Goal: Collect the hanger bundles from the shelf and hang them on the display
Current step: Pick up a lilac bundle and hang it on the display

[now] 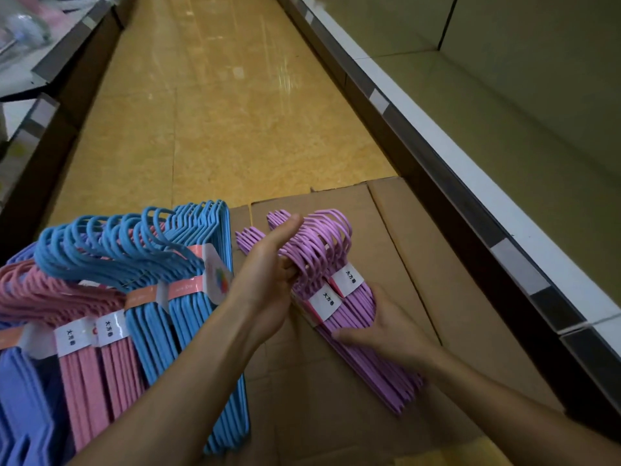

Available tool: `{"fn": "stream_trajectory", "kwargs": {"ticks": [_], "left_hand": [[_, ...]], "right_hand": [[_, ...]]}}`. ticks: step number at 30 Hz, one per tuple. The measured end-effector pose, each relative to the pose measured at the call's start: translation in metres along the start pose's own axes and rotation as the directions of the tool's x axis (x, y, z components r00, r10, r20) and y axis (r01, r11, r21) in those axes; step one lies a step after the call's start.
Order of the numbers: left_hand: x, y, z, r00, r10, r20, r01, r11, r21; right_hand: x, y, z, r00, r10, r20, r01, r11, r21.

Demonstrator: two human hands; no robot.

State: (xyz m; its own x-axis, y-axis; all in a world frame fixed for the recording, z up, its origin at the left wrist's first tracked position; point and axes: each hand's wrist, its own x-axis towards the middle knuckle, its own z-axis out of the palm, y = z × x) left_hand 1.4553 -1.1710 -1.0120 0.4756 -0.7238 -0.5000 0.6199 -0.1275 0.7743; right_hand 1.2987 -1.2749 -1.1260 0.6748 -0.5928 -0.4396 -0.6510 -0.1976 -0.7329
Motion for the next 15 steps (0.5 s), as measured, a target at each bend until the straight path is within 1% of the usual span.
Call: {"fn": "stream_trajectory", "kwargs": {"ticks": [2,3,5,10,13,15], "left_hand": [[0.002,-0.001,0.000,1.000,-0.001,-0.015,0.001,1.000,0.013],[0.002,-0.001,0.001,1.000,-0.002,-0.026,0.003,1.000,0.018],[0.002,-0.001,0.001,0.999,-0.008,-0.035,0.009,1.000,0.019],[0.005,-0.005,-0.001,0.999,0.020,-0.028,-0.019,0.999,0.042],[0.011,-0.009,-0.005,0.998,0.056,-0.020,-0.054,0.995,0.089],[0.013,-0.011,-0.007,0.995,0.097,-0.019,-0.092,0.982,0.162]], "right_hand": [[-0.005,-0.005,0.014,0.991,-0.028,-0.129,0.005,0.984,-0.178],[-0.007,-0.008,0.021,0.986,-0.028,-0.166,-0.016,0.966,-0.260],[-0.008,-0.014,0.035,0.977,0.022,-0.214,-0.098,0.931,-0.352],[-0.006,-0.020,0.059,0.926,0.071,-0.371,-0.243,0.863,-0.442],[-0.005,-0.017,0.068,0.889,0.024,-0.456,-0.266,0.839,-0.475],[-0.004,-0.015,0.071,0.879,-0.003,-0.478,-0.261,0.835,-0.485]]}}
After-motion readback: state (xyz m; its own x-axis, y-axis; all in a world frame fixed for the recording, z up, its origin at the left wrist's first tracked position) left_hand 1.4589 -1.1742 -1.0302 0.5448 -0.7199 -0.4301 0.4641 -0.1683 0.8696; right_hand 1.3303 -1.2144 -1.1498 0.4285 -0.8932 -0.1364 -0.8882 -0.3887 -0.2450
